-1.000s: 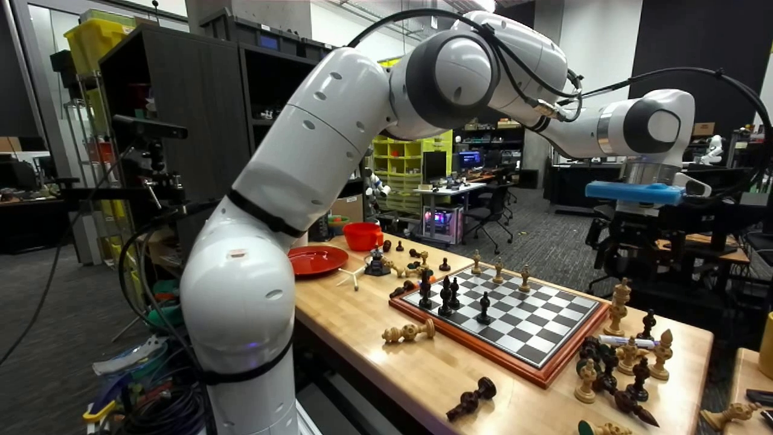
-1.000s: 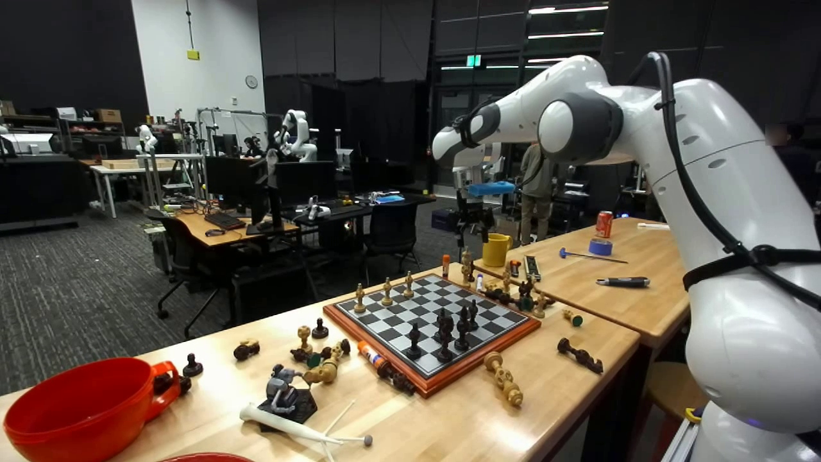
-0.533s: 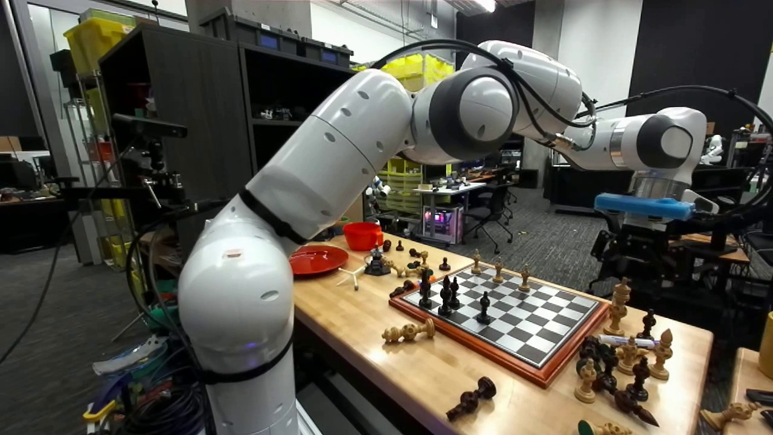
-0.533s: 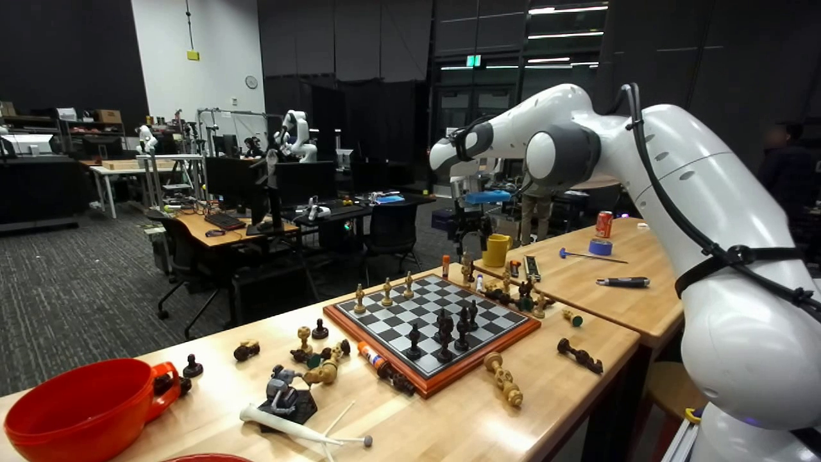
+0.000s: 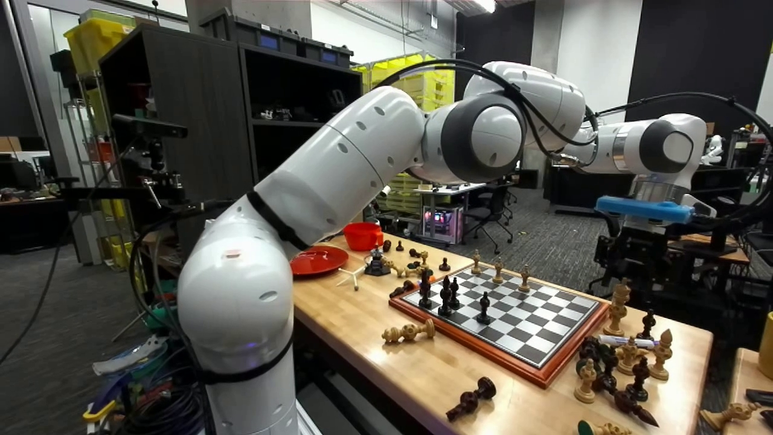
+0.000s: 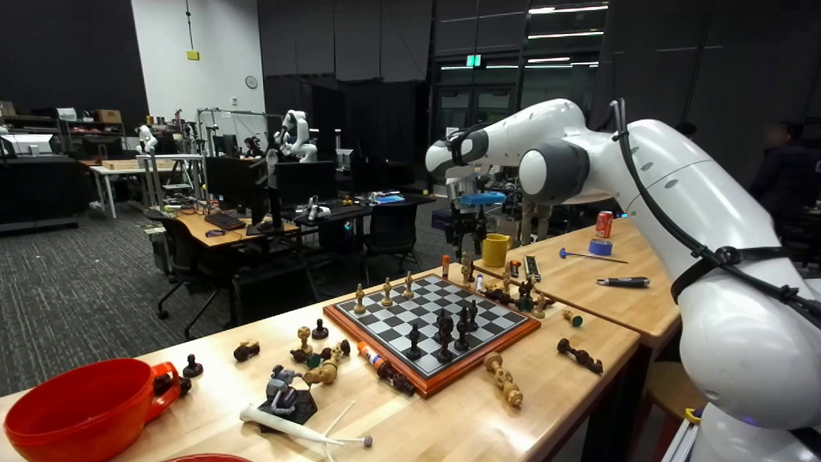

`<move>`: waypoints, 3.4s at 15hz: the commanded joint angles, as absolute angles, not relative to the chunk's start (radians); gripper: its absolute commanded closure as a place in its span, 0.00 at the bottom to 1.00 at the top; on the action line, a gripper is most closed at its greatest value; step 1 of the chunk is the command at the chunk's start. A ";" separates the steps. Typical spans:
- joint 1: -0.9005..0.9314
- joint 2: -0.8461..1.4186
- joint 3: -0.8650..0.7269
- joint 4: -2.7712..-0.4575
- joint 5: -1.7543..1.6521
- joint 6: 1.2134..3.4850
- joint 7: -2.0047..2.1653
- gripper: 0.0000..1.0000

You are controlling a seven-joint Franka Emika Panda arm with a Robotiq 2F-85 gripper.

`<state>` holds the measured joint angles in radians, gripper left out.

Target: Move the brown chess piece to the left

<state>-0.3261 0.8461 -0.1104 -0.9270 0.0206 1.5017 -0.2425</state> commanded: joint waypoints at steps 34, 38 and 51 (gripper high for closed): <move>-0.236 0.659 -0.091 -0.869 -0.047 1.461 -0.436 0.92; -0.192 0.674 -0.079 -0.841 -0.065 1.457 -0.461 0.92; -0.104 0.742 -0.080 -0.715 -0.122 1.453 -0.515 0.92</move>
